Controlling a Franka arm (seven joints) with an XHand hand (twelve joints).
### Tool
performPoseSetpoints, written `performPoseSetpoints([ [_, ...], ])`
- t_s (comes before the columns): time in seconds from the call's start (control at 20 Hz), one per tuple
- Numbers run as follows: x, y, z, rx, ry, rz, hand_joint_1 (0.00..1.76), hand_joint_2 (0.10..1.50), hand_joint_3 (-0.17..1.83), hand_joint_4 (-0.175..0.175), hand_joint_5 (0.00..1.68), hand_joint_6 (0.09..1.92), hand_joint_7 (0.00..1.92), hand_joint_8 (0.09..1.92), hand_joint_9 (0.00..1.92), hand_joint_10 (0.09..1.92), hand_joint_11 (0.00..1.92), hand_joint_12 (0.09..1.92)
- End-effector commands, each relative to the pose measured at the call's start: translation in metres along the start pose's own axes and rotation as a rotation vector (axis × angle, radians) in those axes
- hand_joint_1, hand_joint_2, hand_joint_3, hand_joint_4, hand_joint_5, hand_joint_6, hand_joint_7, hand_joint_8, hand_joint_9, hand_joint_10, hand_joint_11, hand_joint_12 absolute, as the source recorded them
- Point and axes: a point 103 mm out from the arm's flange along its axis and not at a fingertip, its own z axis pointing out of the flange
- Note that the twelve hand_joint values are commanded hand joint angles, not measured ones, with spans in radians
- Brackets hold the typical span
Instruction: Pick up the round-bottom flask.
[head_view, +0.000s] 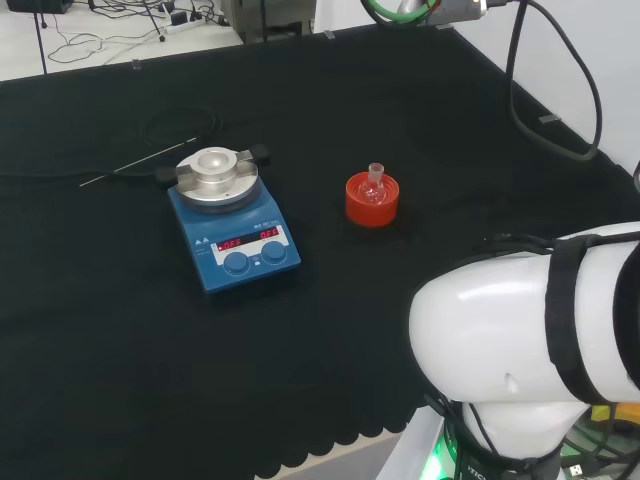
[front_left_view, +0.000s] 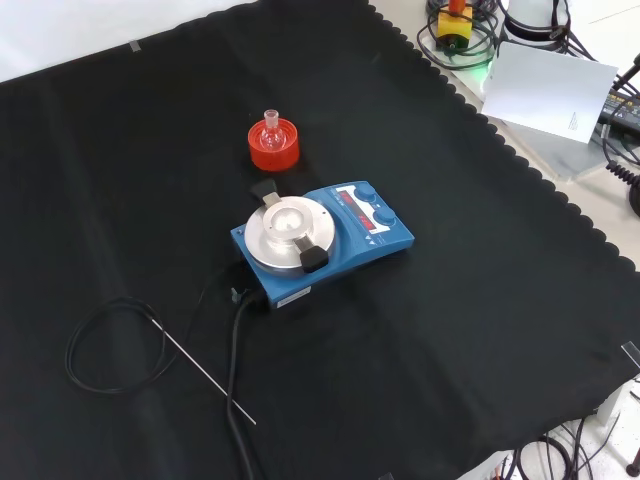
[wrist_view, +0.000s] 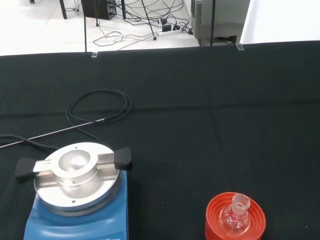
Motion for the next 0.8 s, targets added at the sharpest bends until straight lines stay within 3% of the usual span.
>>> performPoseSetpoints([
  [0.05, 0.0, 0.0, 0.0, -0.011, -0.008, 0.001, 0.42, 1.07, 0.45, 0.018, 0.5, 0.48, 0.14, 0.6, 0.3, 0.62, 0.03, 1.37],
  [0.2, 0.0, 0.0, 0.0, -0.012, -0.016, 0.003, 0.28, 1.15, 0.4, -0.012, 0.39, 0.37, 0.11, 0.59, 0.24, 0.64, 0.0, 1.36],
  [0.8, 0.006, 0.013, 0.022, 0.021, -0.009, 0.042, 0.27, 1.16, 0.38, -0.016, 0.38, 0.35, 0.1, 0.59, 0.23, 0.65, 0.0, 1.35],
])
